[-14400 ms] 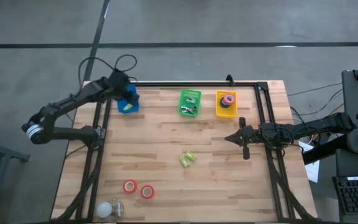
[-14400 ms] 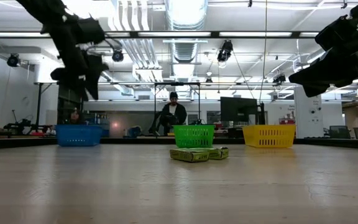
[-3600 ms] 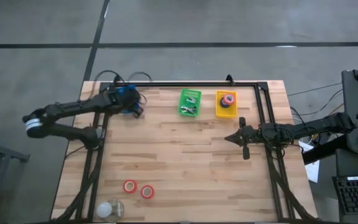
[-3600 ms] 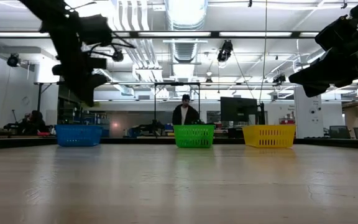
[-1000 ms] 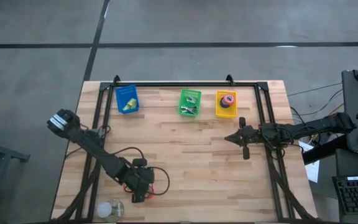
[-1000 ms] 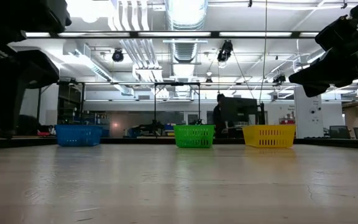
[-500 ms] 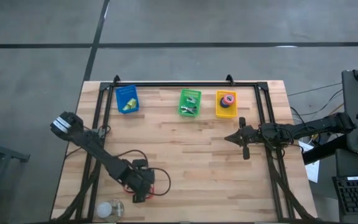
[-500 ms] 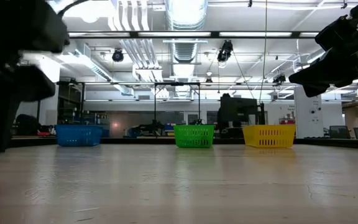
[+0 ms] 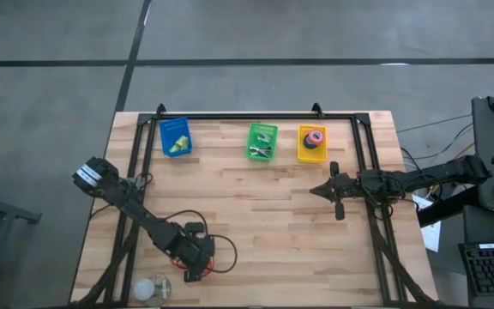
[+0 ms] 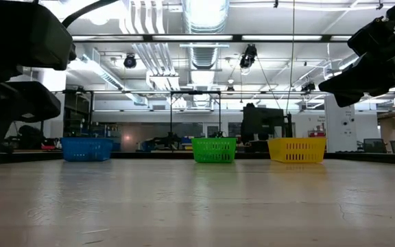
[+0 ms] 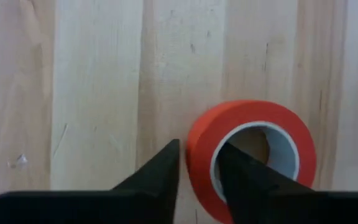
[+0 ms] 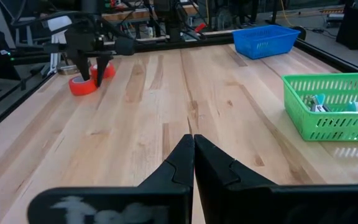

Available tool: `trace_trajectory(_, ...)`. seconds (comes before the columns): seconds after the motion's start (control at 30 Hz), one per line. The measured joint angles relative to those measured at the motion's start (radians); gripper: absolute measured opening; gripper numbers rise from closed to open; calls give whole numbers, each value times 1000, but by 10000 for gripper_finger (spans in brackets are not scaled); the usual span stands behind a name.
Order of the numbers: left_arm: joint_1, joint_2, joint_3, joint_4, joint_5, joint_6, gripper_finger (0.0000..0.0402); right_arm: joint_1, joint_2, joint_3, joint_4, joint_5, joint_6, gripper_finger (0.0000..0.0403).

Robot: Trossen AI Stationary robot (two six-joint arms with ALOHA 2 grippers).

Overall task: Pick and place Stapler, Stapler remover, tape
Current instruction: Put the right orange tape into the yellow basket

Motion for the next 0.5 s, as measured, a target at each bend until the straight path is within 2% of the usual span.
trace_trajectory(0.17, 1, -1, 0, 3, -9, 41, 38, 0, 0, 0, 0, 0, 0, 9)
trace_trajectory(0.33, 1, -2, 0, 4, -48, 61, 37, 0, 0, 0, 0, 0, 0, 9)
trace_trajectory(0.5, 5, -2, 20, 1, -147, 80, 46, 0, 0, 0, 0, 0, 0, 9)
